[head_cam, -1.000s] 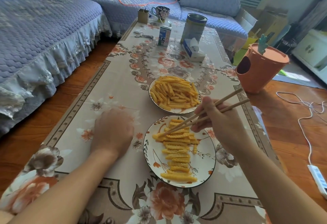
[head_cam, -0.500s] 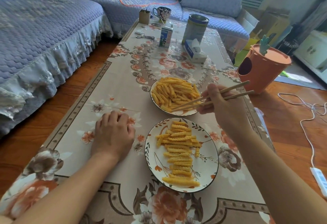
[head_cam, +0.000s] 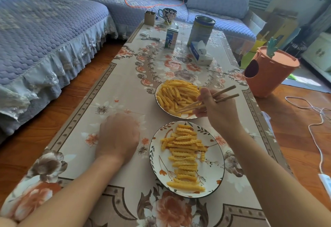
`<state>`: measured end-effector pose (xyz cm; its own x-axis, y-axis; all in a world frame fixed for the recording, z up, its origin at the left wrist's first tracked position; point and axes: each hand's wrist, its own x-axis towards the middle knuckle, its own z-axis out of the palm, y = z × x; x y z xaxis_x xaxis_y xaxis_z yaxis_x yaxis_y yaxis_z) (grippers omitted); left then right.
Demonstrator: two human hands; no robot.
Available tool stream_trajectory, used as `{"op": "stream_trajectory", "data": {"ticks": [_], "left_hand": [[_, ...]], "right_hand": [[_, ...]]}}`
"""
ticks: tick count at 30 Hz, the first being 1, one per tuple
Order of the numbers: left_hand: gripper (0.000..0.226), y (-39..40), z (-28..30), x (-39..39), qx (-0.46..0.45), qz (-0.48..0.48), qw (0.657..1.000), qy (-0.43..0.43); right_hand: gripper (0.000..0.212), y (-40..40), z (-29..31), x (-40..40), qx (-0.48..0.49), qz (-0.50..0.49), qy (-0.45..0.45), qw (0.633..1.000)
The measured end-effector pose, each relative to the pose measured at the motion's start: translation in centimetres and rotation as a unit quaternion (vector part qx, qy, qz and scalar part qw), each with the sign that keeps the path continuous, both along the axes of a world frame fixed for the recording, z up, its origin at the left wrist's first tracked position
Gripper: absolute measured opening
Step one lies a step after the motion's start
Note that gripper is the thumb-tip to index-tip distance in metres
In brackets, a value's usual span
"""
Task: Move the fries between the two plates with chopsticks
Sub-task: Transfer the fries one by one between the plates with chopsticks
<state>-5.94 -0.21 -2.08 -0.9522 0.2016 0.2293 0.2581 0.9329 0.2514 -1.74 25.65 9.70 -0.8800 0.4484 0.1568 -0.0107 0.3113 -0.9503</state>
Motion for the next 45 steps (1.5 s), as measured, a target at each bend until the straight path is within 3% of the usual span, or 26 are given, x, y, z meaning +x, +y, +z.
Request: {"op": "stream_trajectory", "data": {"ticks": [6,10,15,23,34,38,41,45], "left_hand": [[0.04,0.1,0.2,0.1,0.007,-0.003,1.0,-0.007],[0.042,0.0,0.2,0.1,0.003,-0.002,1.0,-0.011],[0.044,0.0,0.3,0.2,0.005,-0.003,1.0,-0.009],[0.041,0.1,0.3,0.3,0.007,-0.002,1.0,-0.007],[0.04,0.0,0.1,0.2,-0.001,0.001,1.0,0.001],[0.036,0.1,-0.1,0.0,-0.001,0.004,1.0,0.002],[0.036,0.1,-0.1,0.0,-0.002,0.006,1.0,0.002],[0.035,0.1,-0.1,0.0,0.001,0.005,1.0,0.003]], "right_hand": [[0.043,0.6,1.6,1.7,-0.092,-0.033,0.016,0.995],[0.047,-0.3,3.8,5.6,-0.123,0.013,0.023,0.992],[0.041,-2.6,2.2,9.1,-0.08,0.058,-0.027,0.995],[0.034,-2.7,0.9,11.5,-0.111,-0.054,0.06,0.99],[0.043,-2.1,0.4,3.5,-0.091,-0.052,0.06,0.993],[0.029,-2.9,0.1,-0.3,-0.051,-0.042,0.074,0.995],[0.029,-3.5,-0.4,-2.0,0.019,-0.019,0.062,0.998],[0.025,-3.6,-0.4,-2.7,0.03,-0.023,0.049,0.998]]}}
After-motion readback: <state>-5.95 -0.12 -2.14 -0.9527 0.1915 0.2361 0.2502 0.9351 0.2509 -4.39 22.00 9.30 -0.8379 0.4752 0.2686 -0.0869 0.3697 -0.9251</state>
